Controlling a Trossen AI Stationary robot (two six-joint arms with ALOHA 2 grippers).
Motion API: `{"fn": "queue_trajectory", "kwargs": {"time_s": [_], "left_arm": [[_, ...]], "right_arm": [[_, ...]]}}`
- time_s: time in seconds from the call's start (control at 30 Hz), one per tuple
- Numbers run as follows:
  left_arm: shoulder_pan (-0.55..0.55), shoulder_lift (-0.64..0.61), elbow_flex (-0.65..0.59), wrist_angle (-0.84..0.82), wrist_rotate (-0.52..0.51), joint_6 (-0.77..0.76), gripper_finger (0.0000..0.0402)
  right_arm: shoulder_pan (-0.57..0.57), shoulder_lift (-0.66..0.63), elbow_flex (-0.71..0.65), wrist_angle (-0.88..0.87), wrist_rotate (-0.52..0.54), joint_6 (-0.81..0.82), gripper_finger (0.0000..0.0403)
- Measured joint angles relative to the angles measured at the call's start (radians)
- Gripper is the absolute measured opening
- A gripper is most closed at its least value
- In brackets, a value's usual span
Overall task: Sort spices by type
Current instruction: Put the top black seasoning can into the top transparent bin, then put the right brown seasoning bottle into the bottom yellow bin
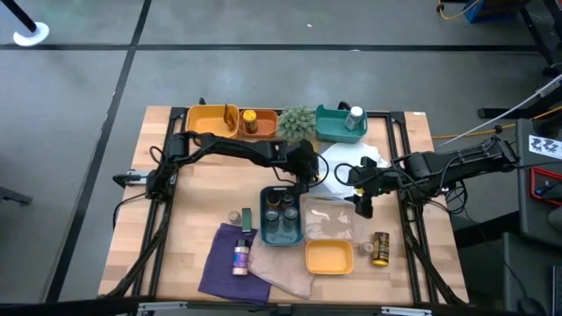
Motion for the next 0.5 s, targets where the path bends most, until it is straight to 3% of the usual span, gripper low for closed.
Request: {"fn": "queue_trajectory", "kwargs": {"time_s": [0.27, 0.5], "left_arm": [[0.000, -0.050, 0.008, -0.007, 0.000, 0.003, 0.0180], [0.000, -0.123, 0.008, -0.023, 0.000, 0.004, 0.0180]], "right_arm": [[0.000, 0.000, 0.000, -0.006, -0.112, 0.008, 0.0248], [0.010, 0.000, 0.000, -0.039, -0.252, 0.148, 0.0248]]}}
